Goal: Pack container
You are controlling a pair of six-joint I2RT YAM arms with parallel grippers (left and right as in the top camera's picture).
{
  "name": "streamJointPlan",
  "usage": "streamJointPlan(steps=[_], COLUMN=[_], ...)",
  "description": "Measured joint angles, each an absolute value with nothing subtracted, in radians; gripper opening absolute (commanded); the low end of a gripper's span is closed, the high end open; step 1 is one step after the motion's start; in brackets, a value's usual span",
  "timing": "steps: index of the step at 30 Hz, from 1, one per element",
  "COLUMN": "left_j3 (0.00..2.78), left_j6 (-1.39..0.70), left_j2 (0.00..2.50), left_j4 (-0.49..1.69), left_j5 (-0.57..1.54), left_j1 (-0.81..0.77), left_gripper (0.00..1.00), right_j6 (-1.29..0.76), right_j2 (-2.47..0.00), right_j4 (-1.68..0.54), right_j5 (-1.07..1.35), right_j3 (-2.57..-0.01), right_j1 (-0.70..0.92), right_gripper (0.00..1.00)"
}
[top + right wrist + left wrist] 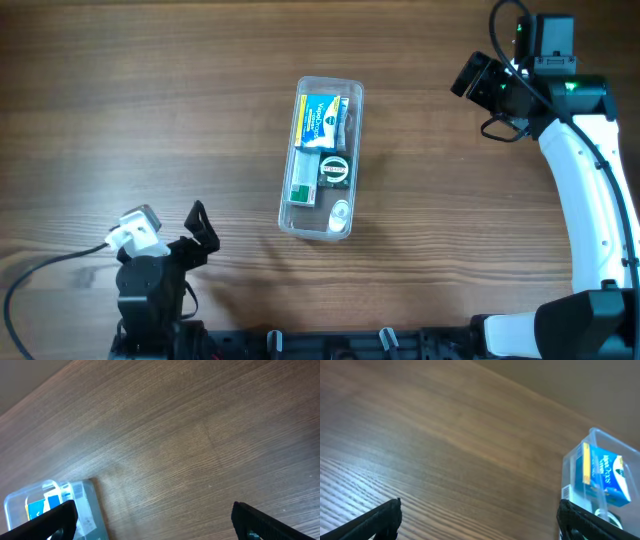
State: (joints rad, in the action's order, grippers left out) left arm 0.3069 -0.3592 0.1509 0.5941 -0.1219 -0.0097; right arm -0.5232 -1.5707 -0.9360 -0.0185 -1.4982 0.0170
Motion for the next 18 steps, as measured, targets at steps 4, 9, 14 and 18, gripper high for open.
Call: streamJointPlan(steps=[4, 9, 14, 18], left_j3=[0.252, 0.224, 0.207, 0.207], left_j6=[-0.359, -0.359, -0.359, -0.359], left_j2=[0.069, 0.014, 0.014, 0.014], left_j4=[0.595, 0.598, 0.621, 0.654], left_j5=[-0.122, -0.122, -0.122, -0.122], left_j1=[-0.01, -0.01, -0.01, -0.01], left_gripper=[1.0, 1.0, 1.0, 1.0], right_j6=[-0.523, -0.523, -0.523, -0.523], right_j2=[-1.571, -1.571, -1.571, -1.571], right_j4=[-0.936, -0.936, -0.936, -0.936], right_j5=[-0.019, -0.019, -0.019, -0.019], right_j3=[-1.498, -1.498, -1.498, -1.498], right_j1=[0.017, 0.017, 0.017, 0.017], right_gripper=[1.0, 1.0, 1.0, 1.0])
